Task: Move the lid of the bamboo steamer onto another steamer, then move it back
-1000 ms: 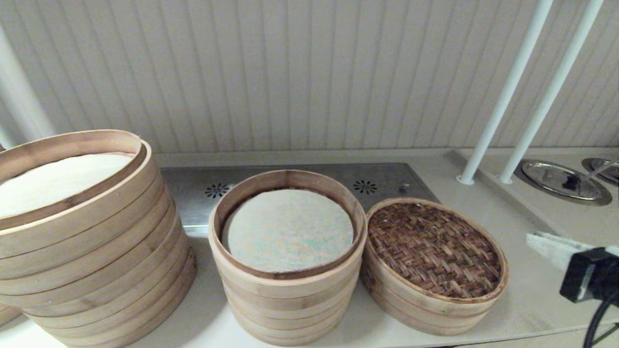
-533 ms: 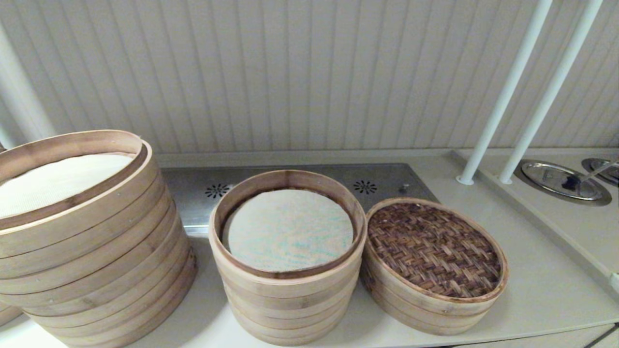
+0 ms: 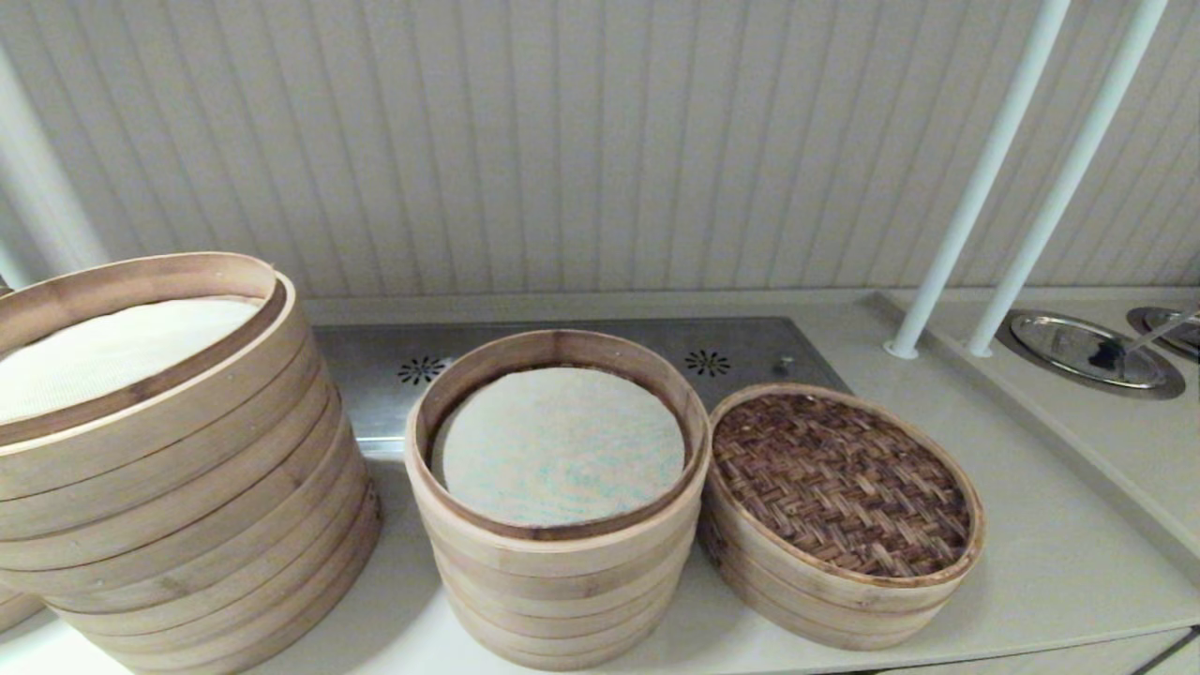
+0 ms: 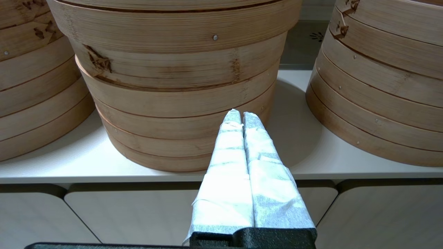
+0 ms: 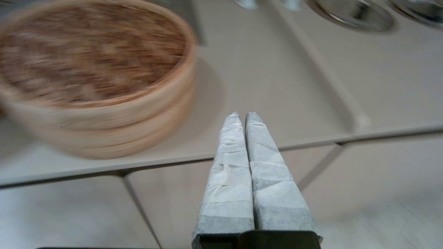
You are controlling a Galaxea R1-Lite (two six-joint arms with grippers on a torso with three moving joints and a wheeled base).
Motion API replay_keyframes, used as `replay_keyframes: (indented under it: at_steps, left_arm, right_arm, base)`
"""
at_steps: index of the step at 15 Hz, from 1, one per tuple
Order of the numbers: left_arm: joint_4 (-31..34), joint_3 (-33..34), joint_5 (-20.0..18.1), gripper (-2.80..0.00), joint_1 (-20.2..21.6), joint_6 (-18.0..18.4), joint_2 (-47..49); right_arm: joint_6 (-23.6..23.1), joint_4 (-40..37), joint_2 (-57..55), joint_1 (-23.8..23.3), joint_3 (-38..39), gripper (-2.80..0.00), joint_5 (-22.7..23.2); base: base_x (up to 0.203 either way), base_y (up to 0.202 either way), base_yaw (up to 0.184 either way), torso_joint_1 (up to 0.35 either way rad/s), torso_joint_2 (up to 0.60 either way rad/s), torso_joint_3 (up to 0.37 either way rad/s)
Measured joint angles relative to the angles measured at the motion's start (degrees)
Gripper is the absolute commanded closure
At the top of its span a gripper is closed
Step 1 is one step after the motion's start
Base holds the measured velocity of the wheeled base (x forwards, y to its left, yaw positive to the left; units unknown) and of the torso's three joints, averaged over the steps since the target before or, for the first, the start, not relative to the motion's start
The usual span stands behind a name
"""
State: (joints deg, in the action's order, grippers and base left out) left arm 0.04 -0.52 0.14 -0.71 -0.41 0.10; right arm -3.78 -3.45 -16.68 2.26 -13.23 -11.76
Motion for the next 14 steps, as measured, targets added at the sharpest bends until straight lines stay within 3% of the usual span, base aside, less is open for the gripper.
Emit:
replay_keyframes:
  at_steps: [3, 6, 14]
  left_arm:
    - [-0.01, 0.0, -0.01, 0.0, 0.0, -0.02, 0.0]
    - [-0.04, 0.0, -0.01, 0.0, 0.0, -0.04, 0.0]
    - [-0.01, 0.0, -0.02, 0.0, 0.0, -0.05, 0.0]
  right_arm:
    - [-0.9, -0.12, 7.6, -1.55, 5.73, 0.0, 8.48]
    - [-1.48, 0.17, 13.6, -1.93, 9.89, 0.0, 11.94]
    - [2.47, 3.52, 16.6, -2.02, 13.18, 0.0, 11.77]
  base:
    - [0.0, 0.0, 0.0, 0.0, 0.0, 0.0]
    - [0.0, 0.0, 0.0, 0.0, 0.0, 0.0]
    - [0.0, 0.0, 0.0, 0.0, 0.0, 0.0]
